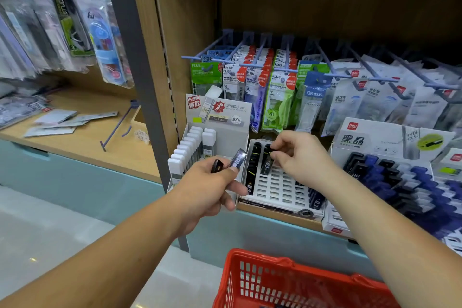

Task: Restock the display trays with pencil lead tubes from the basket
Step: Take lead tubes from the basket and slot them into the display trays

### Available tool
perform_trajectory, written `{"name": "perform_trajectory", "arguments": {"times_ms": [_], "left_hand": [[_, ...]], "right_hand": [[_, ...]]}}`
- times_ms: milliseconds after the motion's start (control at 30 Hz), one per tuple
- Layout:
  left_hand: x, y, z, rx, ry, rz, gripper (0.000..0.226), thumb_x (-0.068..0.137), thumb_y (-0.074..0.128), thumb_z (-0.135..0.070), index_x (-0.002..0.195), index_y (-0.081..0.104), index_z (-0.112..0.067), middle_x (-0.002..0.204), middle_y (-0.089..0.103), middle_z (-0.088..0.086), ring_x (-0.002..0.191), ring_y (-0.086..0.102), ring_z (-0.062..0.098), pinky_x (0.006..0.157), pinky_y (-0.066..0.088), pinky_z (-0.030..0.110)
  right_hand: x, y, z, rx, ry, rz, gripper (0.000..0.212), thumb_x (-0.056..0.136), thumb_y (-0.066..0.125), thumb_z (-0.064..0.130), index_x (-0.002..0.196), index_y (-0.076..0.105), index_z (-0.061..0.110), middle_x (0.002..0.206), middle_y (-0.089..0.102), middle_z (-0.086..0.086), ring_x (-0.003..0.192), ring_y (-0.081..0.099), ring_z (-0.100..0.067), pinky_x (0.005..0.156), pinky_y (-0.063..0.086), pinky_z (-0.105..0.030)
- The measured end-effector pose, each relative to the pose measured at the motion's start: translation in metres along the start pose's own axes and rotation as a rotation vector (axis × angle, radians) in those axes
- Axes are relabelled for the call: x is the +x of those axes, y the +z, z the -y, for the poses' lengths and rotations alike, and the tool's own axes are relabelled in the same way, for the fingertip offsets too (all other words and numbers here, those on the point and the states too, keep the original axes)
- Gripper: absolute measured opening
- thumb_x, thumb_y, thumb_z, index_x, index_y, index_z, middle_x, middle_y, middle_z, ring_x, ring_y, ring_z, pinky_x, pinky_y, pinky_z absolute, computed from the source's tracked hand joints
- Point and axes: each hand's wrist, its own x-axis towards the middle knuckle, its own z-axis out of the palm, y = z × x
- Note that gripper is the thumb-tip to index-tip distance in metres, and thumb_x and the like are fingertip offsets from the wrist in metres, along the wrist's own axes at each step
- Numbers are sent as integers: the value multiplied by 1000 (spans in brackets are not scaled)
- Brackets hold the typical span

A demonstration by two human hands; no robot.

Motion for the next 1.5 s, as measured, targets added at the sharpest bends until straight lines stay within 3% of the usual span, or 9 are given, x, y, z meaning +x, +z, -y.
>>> {"name": "perform_trajectory", "arguments": {"times_ms": [200, 400, 667, 767, 867, 1100, 1233, 1367, 1500], "left_hand": [[-2, -1, -2, -22, 40, 19, 20, 106, 52, -10, 122, 60, -17, 95, 79, 14, 54, 56, 17, 42, 25, 20], [-3, 0, -9, -57, 56, -9, 15, 103, 53, -11, 116, 60, -14, 88, 77, 21, 46, 48, 20, 37, 22, 20], [-10, 6, -8, -8, 114, 25, 17, 100, 65, -15, 116, 61, -8, 96, 79, 12, 55, 50, 14, 47, 31, 22], [-8, 4, -7, 7, 127, -31, 13, 101, 66, -24, 97, 62, -12, 83, 77, 8, 47, 41, 14, 47, 28, 23], [-2, 1, -5, -28, 103, -79, 20, 97, 72, -30, 85, 65, -16, 70, 57, 4, 46, 34, 13, 43, 23, 21], [5, -3, 0, -85, 41, -33, 20, 101, 65, -29, 106, 78, -14, 85, 61, 9, 58, 44, 13, 43, 23, 21], [4, 4, 0, -25, 102, -68, 12, 96, 73, -24, 101, 73, -14, 71, 62, 10, 54, 48, 13, 44, 29, 22], [5, 20, -7, -34, 191, -91, 18, 84, 85, -16, 93, 72, -9, 71, 67, 5, 48, 53, 12, 41, 33, 20], [2, 41, -14, -33, 208, -50, 19, 81, 87, -13, 92, 73, -6, 65, 65, 3, 44, 50, 11, 39, 35, 17]], "right_hand": [[-2, 9, 6, -195, -69, 34, 11, 94, 71, 26, 103, 75, 31, 90, 62, 15, 89, 61, -13, 85, 52, -34], [-7, 0, 9, -416, -99, 151, 38, 100, 58, 31, 138, 61, 39, 101, 51, 9, 99, 56, -15, 82, 50, -35], [-7, 1, 13, -372, -61, 51, 18, 96, 65, 33, 113, 70, 34, 96, 62, 13, 97, 60, -16, 81, 51, -33], [-6, 5, 8, -216, 29, 19, 11, 92, 72, 26, 102, 72, 31, 91, 69, 12, 91, 65, -15, 85, 56, -38], [-3, 6, 7, -116, 71, 19, 7, 91, 75, 22, 92, 72, 28, 84, 68, 11, 85, 65, -12, 77, 54, -30], [2, 3, 21, -518, 5, 45, 10, 95, 66, 36, 100, 75, 34, 97, 73, 8, 100, 64, -20, 93, 51, -38], [-5, -13, 25, -238, -15, 94, 16, 95, 67, 37, 107, 77, 31, 90, 72, 15, 87, 66, -11, 84, 56, -34], [-19, -41, 39, 349, -1, 215, 15, 89, 79, 23, 103, 79, 18, 82, 77, -5, 68, 69, -18, 60, 55, -33], [-28, -51, 39, 457, 25, 280, 19, 88, 77, 1, 106, 75, 3, 75, 74, -18, 64, 69, -26, 59, 60, -34]]}}
